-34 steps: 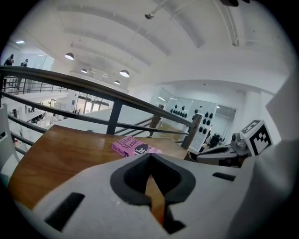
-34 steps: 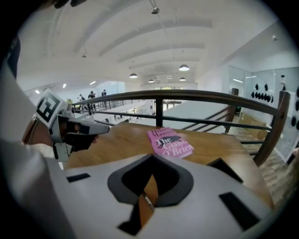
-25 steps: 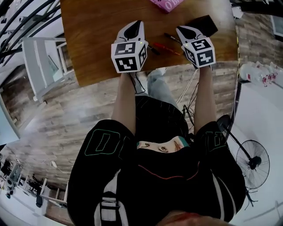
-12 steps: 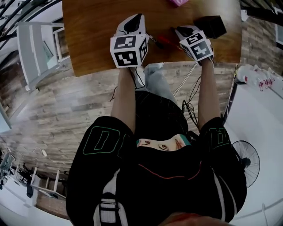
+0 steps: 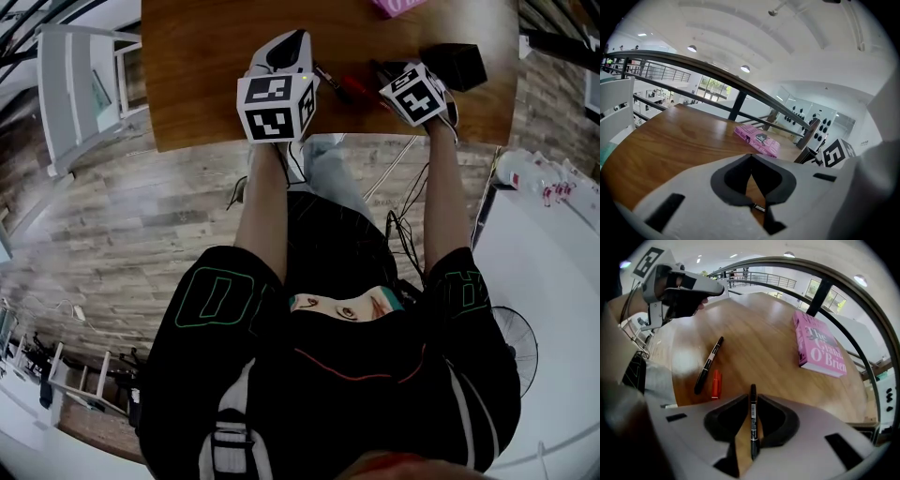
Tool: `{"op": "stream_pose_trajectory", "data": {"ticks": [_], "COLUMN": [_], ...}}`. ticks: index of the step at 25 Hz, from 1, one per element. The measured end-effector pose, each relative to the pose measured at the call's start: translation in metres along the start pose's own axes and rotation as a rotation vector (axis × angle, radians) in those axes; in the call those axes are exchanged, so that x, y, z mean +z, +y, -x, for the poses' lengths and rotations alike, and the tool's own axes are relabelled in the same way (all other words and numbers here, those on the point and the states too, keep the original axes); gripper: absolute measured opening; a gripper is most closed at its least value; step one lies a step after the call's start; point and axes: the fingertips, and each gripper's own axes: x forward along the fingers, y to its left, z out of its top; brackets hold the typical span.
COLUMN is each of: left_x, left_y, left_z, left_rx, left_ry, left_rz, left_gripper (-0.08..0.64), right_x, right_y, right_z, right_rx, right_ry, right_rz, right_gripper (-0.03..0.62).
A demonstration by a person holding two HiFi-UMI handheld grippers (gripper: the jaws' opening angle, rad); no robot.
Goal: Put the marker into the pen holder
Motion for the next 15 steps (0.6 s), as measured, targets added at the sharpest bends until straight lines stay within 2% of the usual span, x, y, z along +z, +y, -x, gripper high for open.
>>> {"op": "stream_pose_trajectory", "data": {"ticks": [7,11,15], "left_x": [-0.003,-0.004,-0.003], "left_y": [0.008,0.005,-0.002], "left_z": [0.002,0.001,0.001], "left_rx": [0.018,0.023,0.021], "left_ry": [0.002,0.009,0.012], "left_rz": [0.009,-0.019,-0.037], "left_gripper": [0.009,0.009,0.009], "right_x": [0.001,0.003,0.003], "right_y": [0.005,0.005,0.005], "right_z": [-0.011,-0.013,-0.009], "right_rx": [0.02,0.017,0.02], "right_ry": [0.044,0.058,0.039], "right_rz": [0.013,0.036,0.001], "right_gripper": [0.072,0.053,0.046]}}
